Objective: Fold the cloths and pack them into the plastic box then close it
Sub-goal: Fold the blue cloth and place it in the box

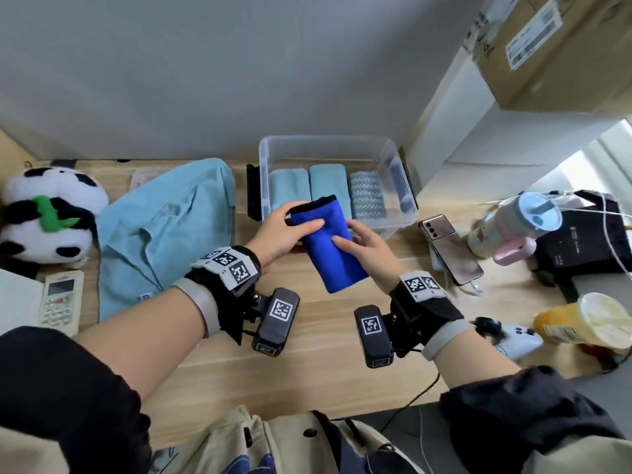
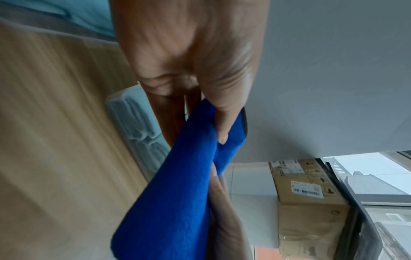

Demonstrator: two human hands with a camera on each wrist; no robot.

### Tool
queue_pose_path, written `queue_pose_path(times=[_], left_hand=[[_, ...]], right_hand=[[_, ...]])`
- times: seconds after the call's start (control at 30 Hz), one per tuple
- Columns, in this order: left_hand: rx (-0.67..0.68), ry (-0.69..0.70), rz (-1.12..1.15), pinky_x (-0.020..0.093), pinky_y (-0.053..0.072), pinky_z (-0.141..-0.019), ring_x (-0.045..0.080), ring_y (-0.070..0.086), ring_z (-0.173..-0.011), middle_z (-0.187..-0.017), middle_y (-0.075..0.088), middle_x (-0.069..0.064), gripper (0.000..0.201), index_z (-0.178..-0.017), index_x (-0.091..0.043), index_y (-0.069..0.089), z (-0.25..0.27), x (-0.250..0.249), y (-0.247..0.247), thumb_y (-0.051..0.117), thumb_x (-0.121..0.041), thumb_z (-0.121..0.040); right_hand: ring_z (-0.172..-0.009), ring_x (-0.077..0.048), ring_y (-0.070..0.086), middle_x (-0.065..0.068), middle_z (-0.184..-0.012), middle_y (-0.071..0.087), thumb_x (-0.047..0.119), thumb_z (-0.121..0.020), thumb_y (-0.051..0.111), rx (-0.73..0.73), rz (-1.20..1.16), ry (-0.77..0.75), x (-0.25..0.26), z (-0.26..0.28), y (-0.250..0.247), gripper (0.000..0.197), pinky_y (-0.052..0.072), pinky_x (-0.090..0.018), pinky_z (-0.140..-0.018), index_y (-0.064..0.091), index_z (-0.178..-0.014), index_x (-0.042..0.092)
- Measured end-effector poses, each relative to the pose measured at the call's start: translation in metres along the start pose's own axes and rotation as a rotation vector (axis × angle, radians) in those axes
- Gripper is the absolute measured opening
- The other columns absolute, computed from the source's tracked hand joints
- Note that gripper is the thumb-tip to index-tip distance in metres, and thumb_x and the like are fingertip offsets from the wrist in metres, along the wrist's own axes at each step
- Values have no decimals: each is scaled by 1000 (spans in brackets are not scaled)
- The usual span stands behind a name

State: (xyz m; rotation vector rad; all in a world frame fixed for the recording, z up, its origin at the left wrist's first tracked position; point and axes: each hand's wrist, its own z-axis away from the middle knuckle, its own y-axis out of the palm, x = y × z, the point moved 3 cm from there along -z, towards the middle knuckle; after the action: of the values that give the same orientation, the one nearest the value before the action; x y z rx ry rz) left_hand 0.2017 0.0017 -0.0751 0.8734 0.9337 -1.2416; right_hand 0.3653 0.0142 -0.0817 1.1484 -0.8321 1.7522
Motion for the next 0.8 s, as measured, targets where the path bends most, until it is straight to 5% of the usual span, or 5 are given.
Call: queue_pose_path(times=[0.2,0.33,0.47,0.6,0.8], left_hand=[[-275,107,-118,23,48,-75,15,57,-94,-104,59,4,27,-117,-15,53,-33,-20,-38,56,-14,-90],[-454,113,-326,25,36,-96,20,47,-120,-131,50,8,44,-128,-14,45,-50,-16,-61,57,-8,-87],[-423,59,-395,29,28,-108,22,31,-136,-147,32,5,69,-143,-20,25,-63,-5,-65,61,-7,-85],[-354,25,-365,34,27,-113,20,29,-138,-149,30,5,64,-143,-21,28,-77,5,-64,58,-7,-88],[-300,46,-348,30,29,-109,17,35,-133,-144,38,2,50,-136,-22,37,-86,14,-65,54,-11,-91]], right_hand=[[-97,-20,59,-8,-111,59,9,-94,52,-351,-76,40,26,-47,-56,32,50,-30,-84,48,-126,9],[-102,-22,53,-8,-118,54,7,-96,46,-490,128,100,36,-85,-92,39,46,-24,-71,43,-135,4],[-100,-30,54,-19,-131,53,2,-95,41,-505,206,236,26,-121,-104,38,48,-41,-86,43,-133,2],[-94,-29,52,-18,-121,56,2,-96,38,-434,387,358,18,-145,-99,35,47,-36,-74,46,-129,-3],[-124,-37,47,-24,-137,46,4,-96,37,-497,552,514,10,-157,-92,48,40,-39,-94,26,-142,-8]])
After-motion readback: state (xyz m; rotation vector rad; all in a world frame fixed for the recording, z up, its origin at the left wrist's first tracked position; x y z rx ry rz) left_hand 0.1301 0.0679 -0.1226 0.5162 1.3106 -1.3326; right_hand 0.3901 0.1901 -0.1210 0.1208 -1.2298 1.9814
